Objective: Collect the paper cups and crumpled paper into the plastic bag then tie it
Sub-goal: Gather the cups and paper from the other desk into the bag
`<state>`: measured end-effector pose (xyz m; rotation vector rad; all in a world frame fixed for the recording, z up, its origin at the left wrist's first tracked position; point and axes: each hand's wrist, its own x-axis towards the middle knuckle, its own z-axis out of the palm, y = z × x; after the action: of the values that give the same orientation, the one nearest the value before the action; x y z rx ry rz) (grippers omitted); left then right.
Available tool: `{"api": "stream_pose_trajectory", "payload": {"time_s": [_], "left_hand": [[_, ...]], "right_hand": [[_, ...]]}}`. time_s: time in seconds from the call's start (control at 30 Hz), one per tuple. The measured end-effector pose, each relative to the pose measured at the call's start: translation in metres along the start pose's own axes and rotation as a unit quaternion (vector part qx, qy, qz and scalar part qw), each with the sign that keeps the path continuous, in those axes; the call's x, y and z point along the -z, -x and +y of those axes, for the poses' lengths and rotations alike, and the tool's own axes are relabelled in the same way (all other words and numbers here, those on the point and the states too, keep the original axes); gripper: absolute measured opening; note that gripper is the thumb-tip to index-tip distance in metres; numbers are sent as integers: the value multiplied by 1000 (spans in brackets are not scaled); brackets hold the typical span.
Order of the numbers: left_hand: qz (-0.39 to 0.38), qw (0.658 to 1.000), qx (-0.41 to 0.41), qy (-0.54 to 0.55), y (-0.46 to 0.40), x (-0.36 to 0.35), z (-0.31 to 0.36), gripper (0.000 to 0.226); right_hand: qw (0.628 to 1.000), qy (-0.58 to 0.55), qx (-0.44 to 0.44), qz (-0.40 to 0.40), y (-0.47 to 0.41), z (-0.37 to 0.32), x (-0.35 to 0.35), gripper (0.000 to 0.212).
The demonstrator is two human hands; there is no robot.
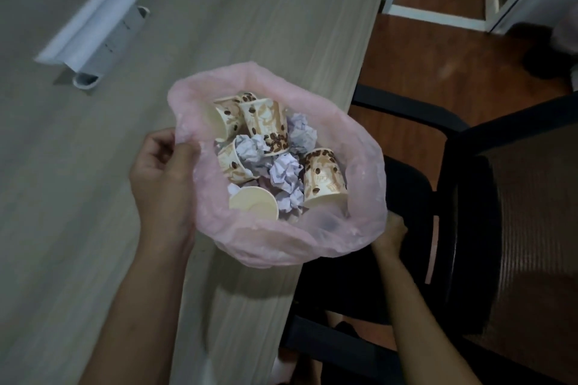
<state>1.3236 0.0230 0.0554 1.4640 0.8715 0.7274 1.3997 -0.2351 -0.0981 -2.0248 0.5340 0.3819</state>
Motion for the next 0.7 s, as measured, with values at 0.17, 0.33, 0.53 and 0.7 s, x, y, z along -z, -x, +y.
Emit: {"api": "stream_pose_trajectory", "payload": {"time_s": [0.17, 0.33, 0.53, 0.7], "left_hand": [[5, 1000, 13, 12, 5, 11, 12, 24], [3, 1000, 23, 15, 7, 15, 22, 24], [-3, 1000, 21, 6, 9, 11, 23, 21], [2, 1000, 17, 1, 9, 8, 17, 22]], "right_hand": [[961, -198, 158, 112, 40, -96, 53, 16], [929, -82, 354, 72, 84, -177, 66, 30], [862, 240, 360, -262, 103, -210, 50, 96], [913, 56, 375, -150, 81, -183, 59, 59]]}}
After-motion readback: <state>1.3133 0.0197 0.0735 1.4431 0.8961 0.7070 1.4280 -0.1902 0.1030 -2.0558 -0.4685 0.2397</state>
